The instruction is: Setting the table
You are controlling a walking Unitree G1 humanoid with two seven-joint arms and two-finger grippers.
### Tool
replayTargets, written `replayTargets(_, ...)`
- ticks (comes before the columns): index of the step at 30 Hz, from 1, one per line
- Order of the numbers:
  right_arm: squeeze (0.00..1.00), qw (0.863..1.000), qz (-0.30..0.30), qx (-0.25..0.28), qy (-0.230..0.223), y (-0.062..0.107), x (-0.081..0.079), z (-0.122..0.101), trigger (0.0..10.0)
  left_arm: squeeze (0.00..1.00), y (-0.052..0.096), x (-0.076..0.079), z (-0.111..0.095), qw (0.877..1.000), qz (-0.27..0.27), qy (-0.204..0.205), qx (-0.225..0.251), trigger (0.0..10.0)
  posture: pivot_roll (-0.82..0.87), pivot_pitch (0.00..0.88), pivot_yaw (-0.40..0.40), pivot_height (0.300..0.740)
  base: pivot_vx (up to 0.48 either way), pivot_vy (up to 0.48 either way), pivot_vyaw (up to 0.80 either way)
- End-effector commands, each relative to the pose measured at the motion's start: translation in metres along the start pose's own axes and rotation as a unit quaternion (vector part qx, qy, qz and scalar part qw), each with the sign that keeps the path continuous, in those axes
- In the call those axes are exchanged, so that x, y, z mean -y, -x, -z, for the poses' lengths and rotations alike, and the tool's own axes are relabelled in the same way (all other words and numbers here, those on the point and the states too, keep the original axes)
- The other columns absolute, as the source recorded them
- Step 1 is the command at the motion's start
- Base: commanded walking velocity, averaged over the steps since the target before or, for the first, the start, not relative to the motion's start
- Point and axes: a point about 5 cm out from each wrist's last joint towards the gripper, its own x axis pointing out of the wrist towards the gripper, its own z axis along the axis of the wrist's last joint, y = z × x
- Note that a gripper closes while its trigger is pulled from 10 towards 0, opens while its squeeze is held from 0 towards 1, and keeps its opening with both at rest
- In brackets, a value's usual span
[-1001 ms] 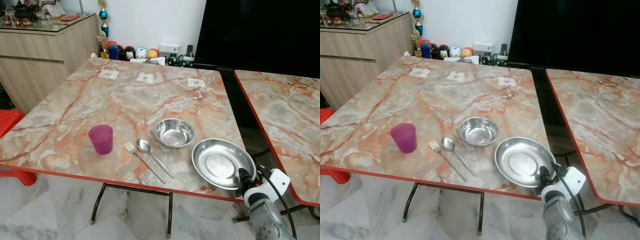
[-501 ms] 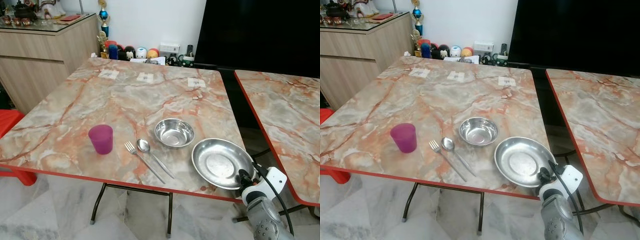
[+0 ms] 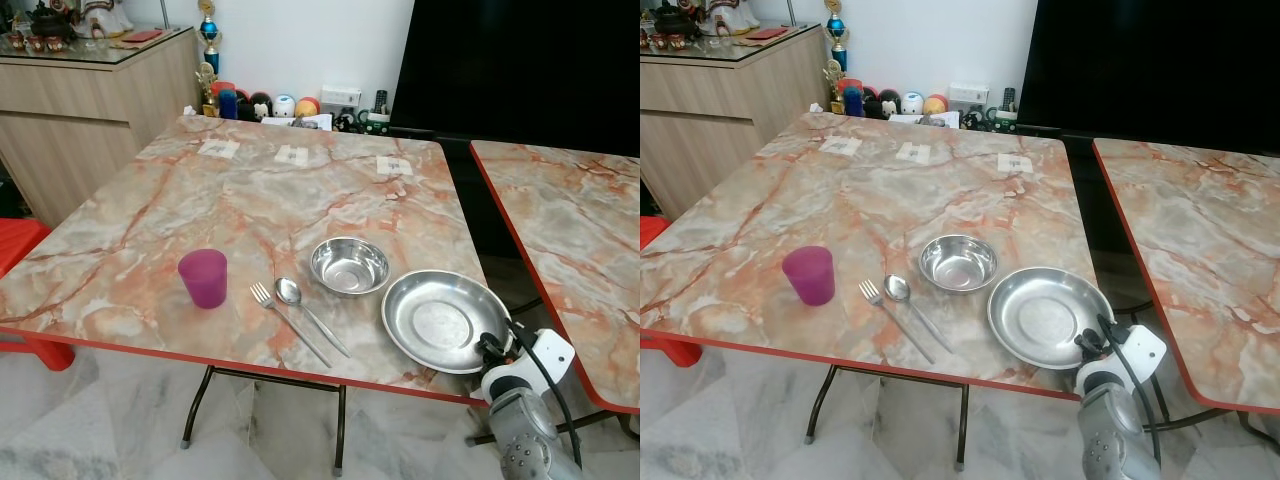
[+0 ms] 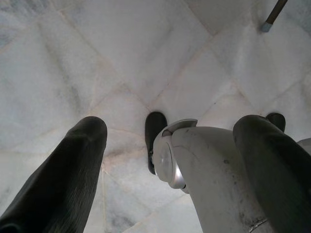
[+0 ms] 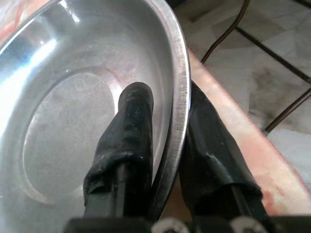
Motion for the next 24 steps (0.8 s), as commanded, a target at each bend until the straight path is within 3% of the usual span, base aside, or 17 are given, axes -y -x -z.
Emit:
replayTargets(1,0.0,0.998,0.018,0.047,-0.03,0.004,0.008,-0.015,0.0,0.0,0.001,0.003,0.007,1.0,0.001,-0.001,-0.012,10.0,0.03,0.0,-0.055,0.74,0.0,0.0,0.0)
replayTargets(3,0.0,0.994,0.003,0.089,-0.07,0.01,0.007,-0.023,0.0,0.0,0.001,0.002,0.007,1.0,-0.001,-0.004,-0.014,10.0,0.03,0.0,-0.052,0.74,0.0,0.0,0.0)
replayTargets(9,0.0,0.98,-0.031,0.156,-0.118,0.022,-0.001,-0.039,0.0,0.0,0.002,-0.001,0.008,1.0,-0.005,-0.009,-0.01,10.0,0.02,0.0,-0.043,0.74,0.0,0.0,0.0)
replayTargets(12,0.0,0.975,-0.046,0.168,-0.138,0.024,-0.005,-0.043,0.0,0.0,0.002,-0.002,0.009,1.0,-0.005,-0.013,-0.011,10.0,0.02,0.0,-0.043,0.74,0.0,0.0,0.0)
replayTargets(15,0.0,0.969,-0.1,0.164,-0.152,0.026,-0.021,-0.046,0.0,0.0,0.003,-0.004,0.009,1.0,-0.006,-0.013,-0.012,10.0,0.02,0.0,-0.042,0.74,0.0,0.0,0.0)
replayTargets(17,0.0,0.965,-0.189,0.133,-0.124,0.028,-0.05,-0.042,10.0,0.0,0.003,-0.005,0.01,1.0,-0.007,-0.014,-0.012,10.0,0.01,0.0,-0.04,0.74,0.0,0.0,0.0)
replayTargets(18,0.0,0.965,-0.189,0.133,-0.124,0.028,-0.05,-0.042,10.0,0.0,0.003,-0.005,0.01,1.0,-0.007,-0.014,-0.012,10.0,0.01,0.0,-0.04,0.74,0.0,0.0,0.0)
replayTargets(20,0.0,0.961,-0.238,0.112,-0.08,0.029,-0.069,-0.033,10.0,0.0,0.003,-0.004,0.011,1.0,-0.007,-0.015,-0.013,10.0,0.02,0.0,-0.043,0.74,0.0,0.0,0.0)
replayTargets(24,0.0,0.957,-0.261,0.107,-0.066,0.028,-0.081,-0.032,10.0,0.0,0.003,-0.004,0.011,1.0,-0.012,-0.016,-0.012,10.0,0.02,0.0,-0.051,0.74,0.0,0.0,0.0)
